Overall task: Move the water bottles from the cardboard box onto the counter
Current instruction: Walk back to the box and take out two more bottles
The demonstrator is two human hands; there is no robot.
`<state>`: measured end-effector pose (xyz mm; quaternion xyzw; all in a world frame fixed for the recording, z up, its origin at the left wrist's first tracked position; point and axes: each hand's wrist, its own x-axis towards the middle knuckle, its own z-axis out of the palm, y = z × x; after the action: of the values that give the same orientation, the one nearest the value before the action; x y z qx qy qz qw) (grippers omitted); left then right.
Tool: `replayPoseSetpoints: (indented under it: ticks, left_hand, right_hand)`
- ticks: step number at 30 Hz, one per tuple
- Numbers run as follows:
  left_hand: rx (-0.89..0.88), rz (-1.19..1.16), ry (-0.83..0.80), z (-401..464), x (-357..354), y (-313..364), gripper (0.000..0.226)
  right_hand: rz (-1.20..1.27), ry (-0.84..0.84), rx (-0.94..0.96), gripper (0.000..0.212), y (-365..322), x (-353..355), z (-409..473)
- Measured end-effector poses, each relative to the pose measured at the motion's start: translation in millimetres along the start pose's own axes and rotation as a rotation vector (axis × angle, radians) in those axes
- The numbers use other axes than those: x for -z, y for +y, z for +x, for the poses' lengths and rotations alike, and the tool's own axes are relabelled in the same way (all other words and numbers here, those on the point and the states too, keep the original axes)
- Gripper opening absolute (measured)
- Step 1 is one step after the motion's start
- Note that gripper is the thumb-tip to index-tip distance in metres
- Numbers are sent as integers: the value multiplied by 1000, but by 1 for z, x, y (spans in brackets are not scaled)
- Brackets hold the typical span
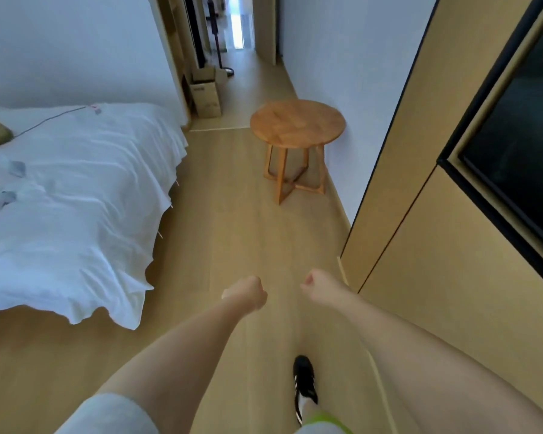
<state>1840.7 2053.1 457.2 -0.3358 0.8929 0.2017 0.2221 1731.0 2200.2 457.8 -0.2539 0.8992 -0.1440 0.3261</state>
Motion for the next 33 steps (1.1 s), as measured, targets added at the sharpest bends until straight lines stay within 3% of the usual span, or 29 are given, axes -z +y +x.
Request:
replayPoseSetpoints:
  ticks: [13,33]
  left_hand:
    - [133,-72,49,235,174,45,33]
    - [122,-61,-11,659,457,9,31]
  right_hand:
    - [-264,-90,200,34,-91,169,261]
    - [-156,-66,151,37,-278,340,691]
